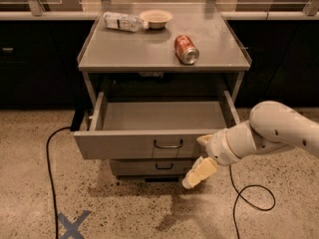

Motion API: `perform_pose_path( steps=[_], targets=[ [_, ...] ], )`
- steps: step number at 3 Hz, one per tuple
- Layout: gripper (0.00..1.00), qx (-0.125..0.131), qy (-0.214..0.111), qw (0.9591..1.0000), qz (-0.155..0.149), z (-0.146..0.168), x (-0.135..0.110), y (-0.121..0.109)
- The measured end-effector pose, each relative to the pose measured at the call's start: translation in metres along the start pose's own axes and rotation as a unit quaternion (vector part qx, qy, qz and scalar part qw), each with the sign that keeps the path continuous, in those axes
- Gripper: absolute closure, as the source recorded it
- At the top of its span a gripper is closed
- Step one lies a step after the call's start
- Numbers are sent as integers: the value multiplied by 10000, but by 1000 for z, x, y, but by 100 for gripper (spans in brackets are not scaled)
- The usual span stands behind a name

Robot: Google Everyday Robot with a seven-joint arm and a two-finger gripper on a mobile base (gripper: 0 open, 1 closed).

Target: Close top drawer

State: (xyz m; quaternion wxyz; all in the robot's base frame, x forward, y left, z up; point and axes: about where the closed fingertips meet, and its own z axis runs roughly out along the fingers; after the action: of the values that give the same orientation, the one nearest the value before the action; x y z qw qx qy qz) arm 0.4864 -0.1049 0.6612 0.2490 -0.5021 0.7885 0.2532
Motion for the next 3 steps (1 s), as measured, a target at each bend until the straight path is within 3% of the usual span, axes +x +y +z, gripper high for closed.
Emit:
perform_pose_path(
  steps=[2, 3],
  targets=[
    [0, -528, -420, 9976, -138, 27, -51, -42],
    [0, -527, -421, 9976, -137, 27, -51, -42]
  ],
)
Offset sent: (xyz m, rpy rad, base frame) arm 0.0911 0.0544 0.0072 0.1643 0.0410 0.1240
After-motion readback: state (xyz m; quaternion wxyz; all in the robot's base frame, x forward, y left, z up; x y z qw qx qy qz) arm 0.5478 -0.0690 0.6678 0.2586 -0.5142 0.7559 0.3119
